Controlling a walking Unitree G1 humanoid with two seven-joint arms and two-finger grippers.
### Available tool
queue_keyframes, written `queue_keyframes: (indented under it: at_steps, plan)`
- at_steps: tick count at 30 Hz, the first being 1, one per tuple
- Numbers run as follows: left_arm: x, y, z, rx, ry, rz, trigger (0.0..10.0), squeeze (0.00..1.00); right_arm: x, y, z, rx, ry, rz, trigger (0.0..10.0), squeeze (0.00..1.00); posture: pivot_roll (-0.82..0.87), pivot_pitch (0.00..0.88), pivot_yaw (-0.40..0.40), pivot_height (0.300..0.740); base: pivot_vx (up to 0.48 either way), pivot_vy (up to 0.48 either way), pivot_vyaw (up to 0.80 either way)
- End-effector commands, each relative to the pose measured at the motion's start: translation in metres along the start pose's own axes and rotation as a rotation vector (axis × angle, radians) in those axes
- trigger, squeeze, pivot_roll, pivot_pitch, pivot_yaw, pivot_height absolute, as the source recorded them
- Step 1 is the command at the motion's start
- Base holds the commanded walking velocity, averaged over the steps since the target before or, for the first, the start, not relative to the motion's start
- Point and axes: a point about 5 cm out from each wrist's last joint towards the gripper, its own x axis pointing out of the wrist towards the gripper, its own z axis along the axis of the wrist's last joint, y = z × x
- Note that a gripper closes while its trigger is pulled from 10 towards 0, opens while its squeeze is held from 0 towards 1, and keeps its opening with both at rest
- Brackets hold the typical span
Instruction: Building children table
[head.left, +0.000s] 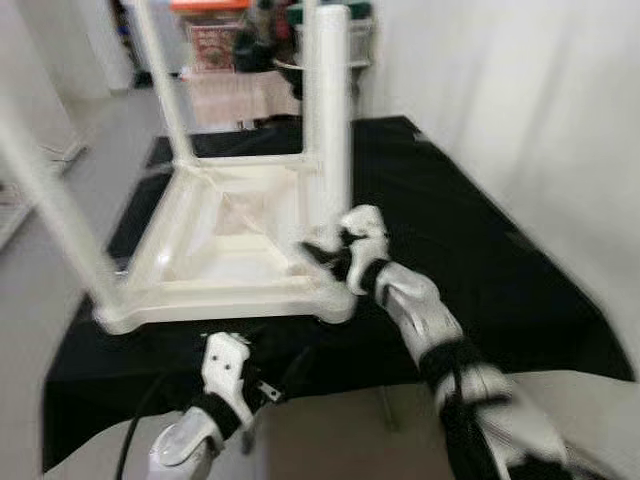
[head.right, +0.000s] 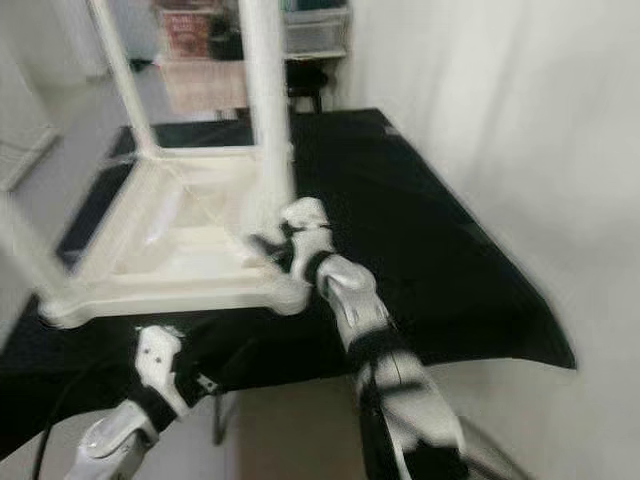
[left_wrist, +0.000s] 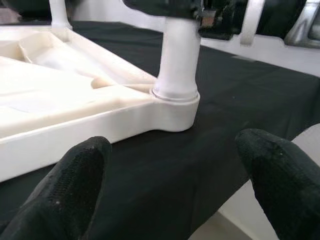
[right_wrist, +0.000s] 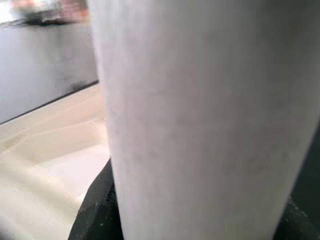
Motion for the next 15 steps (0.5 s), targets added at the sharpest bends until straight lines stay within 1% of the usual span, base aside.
queue_keyframes:
  at_steps: [1,2,3,4,5,6,8,10,11,12,13,14,15]
  plan:
    - [0.000,0.003,0.000,-0.004,0.008,0.002,10.0,0.00,-0.016,0.018,-0.050,0.077,0.178,-0.112,0.0,0.00,0.00,0.000,0.021,0.740,0.000,0.000,0.00]
    - [0.002,0.004,0.000,-0.005,0.009,0.001,10.0,0.00,-0.012,0.029,-0.050,0.066,0.169,-0.090,0.0,0.00,0.01,0.000,0.010,0.740,0.000,0.000,0.00]
    - [0.003,0.004,0.000,-0.006,0.009,-0.002,10.0,0.00,-0.005,0.035,-0.045,0.040,0.158,-0.065,0.0,0.00,0.01,0.000,0.006,0.740,0.000,0.000,0.00]
    - [0.003,0.004,0.000,-0.006,0.009,-0.002,10.0,0.00,-0.005,0.035,-0.045,0.040,0.158,-0.065,0.0,0.00,0.01,0.000,0.006,0.740,0.000,0.000,0.00]
    - [0.005,0.004,0.000,-0.006,0.006,-0.002,10.0,0.00,0.004,0.038,-0.037,0.001,0.148,-0.046,0.0,0.00,0.01,0.000,-0.002,0.740,0.000,0.000,0.00]
    - [0.005,0.004,0.000,-0.006,0.006,-0.002,10.0,0.00,0.004,0.038,-0.037,0.001,0.148,-0.046,0.0,0.00,0.01,0.000,-0.002,0.740,0.000,0.000,0.00]
    - [0.006,0.004,0.000,-0.004,0.001,0.004,10.0,0.00,0.011,0.041,-0.029,-0.018,0.146,-0.037,0.0,0.00,0.03,0.000,-0.014,0.740,0.000,0.000,0.00]
    - [0.006,0.005,0.000,-0.003,0.000,0.006,10.0,0.00,0.012,0.042,-0.026,-0.021,0.146,-0.045,0.0,0.00,0.03,0.000,-0.014,0.740,0.000,0.000,0.00]
    - [0.006,0.005,0.000,-0.001,-0.001,0.009,10.0,0.00,0.015,0.040,-0.021,-0.033,0.141,-0.058,10.0,0.00,0.03,0.000,-0.021,0.740,0.000,0.000,0.00]
    - [0.006,0.005,0.000,0.001,-0.003,0.011,10.0,0.00,0.017,0.039,-0.016,-0.046,0.136,-0.043,10.0,0.00,0.03,0.000,-0.021,0.740,0.000,0.000,0.00]
    - [0.006,0.005,0.000,0.002,-0.003,0.012,10.0,0.00,0.018,0.035,-0.010,-0.041,0.104,-0.010,10.0,0.41,0.04,0.000,-0.024,0.740,0.000,0.000,0.00]
    - [0.006,0.005,0.000,0.002,-0.004,0.013,10.0,0.00,0.019,0.033,-0.005,-0.037,0.081,0.017,10.0,0.41,0.04,0.000,-0.025,0.740,0.000,0.000,0.00]
    - [0.006,0.005,0.000,0.002,-0.004,0.013,10.0,0.00,0.019,0.033,-0.005,-0.037,0.081,0.017,10.0,0.41,0.04,0.000,-0.025,0.740,0.000,0.000,0.00]
